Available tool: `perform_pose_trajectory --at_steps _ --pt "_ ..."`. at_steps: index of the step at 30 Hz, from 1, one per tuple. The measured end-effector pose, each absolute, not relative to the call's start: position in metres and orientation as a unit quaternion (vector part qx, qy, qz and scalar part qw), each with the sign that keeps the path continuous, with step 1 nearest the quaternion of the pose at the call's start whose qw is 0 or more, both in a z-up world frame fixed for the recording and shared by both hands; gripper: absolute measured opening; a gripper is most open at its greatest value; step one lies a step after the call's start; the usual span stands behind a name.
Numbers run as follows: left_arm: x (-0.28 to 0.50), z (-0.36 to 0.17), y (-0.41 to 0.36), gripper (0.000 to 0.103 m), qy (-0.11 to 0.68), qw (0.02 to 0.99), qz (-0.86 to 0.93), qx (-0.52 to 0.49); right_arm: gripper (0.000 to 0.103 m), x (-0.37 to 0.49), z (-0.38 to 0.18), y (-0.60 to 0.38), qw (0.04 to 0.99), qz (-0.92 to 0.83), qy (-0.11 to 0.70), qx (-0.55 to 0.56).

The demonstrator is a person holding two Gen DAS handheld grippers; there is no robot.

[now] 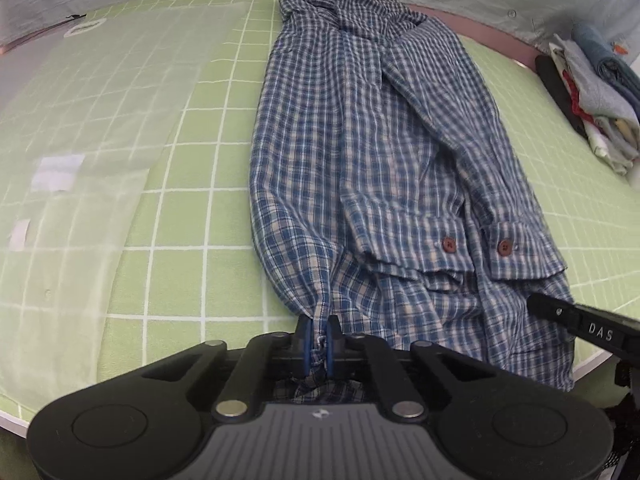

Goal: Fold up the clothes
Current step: 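Grasp the hem with both grippers and fold it toward the collar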

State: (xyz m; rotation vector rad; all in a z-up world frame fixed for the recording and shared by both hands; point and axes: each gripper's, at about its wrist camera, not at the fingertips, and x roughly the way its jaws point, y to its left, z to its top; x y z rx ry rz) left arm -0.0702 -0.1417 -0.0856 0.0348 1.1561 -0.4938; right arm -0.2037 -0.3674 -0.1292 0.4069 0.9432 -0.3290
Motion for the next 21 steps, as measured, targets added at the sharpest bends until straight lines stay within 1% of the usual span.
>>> perform_pose_trajectory --at_steps 4,13,16,21 --pt "-0.061 -0.072 -0.140 0.004 0.535 0.811 -0.234 -0.032 0.011 -0.204 -0.115 -0.380 0.863 -0.144 0.430 0.222" --pt "-0.023 -0.035 -0.163 0.004 0.506 0.825 -0.217 -0.128 0.010 -0.174 -0.074 -0.415 0.890 -0.105 0.381 0.226" --pt "-0.006 -0.027 -0.171 0.004 0.499 0.830 -0.210 -0.137 0.010 -0.156 -0.065 -0.427 0.896 -0.098 0.372 0.221" --pt "0.037 -0.038 -0.190 0.004 0.511 0.824 -0.199 -0.137 0.010 -0.129 -0.059 -0.452 0.899 -0.092 0.363 0.229"
